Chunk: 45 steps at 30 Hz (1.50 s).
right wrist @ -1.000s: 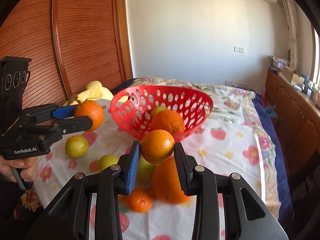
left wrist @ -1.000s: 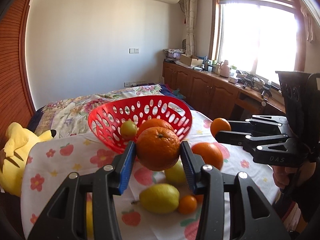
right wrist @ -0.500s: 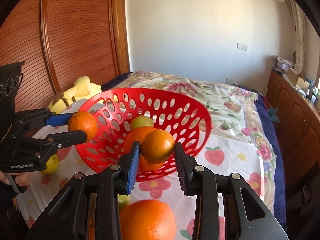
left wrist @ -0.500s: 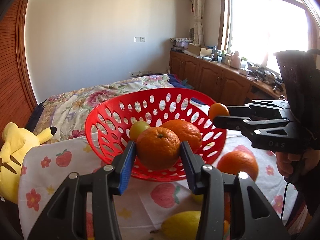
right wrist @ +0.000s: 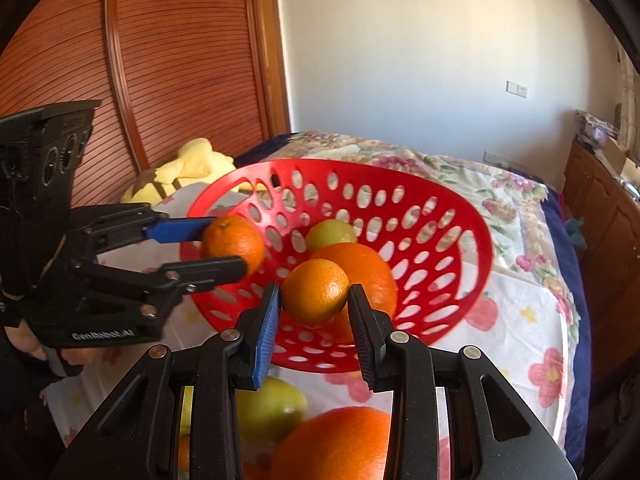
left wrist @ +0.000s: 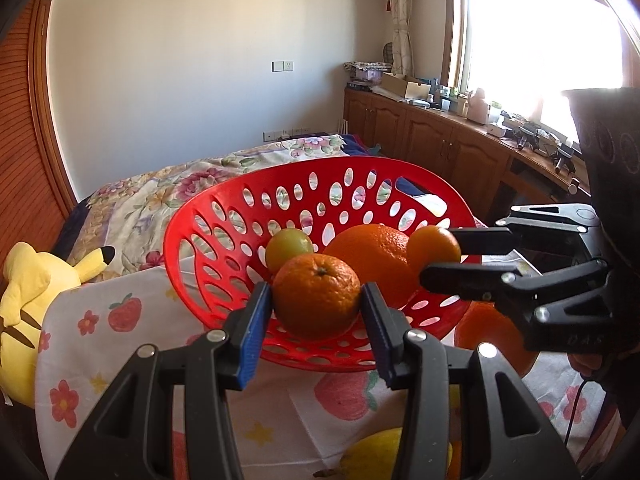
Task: Organize fruits
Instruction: 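Carry both tangerines over the red basket and open both tools, then withdraw both tools from the basket toward the remaining fruit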
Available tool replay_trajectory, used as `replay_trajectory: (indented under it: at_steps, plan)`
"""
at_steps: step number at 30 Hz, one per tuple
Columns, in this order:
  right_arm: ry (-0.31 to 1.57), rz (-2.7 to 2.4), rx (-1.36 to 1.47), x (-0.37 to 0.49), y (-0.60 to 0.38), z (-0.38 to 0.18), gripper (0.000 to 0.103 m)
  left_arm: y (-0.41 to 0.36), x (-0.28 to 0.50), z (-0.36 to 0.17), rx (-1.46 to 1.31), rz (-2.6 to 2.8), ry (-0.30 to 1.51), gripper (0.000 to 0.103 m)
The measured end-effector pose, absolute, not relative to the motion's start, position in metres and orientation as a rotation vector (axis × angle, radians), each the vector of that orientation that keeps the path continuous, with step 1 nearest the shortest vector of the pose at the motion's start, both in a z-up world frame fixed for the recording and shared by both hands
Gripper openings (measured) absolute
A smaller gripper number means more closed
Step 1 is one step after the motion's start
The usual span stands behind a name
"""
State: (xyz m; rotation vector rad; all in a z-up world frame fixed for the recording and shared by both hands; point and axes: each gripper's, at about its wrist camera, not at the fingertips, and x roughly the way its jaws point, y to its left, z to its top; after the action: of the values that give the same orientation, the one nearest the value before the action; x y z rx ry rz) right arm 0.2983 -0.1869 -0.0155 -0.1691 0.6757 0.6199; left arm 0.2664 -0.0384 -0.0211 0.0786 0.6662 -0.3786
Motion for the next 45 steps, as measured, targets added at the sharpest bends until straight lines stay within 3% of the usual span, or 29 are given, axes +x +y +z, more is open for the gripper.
replay_trajectory:
  at_steps: [36,45]
  plan:
    - [0.712,0.632,-0.176,0.286,-0.166,-0.022,0.035,-0.006,0.226,-0.002,0.046,-0.341,0.615,0.051]
    - [0.681,0.579,-0.136,0.246,-0.191,-0.010,0.041,-0.002,0.188,0.001,0.029,-0.334,0.599,0.055]
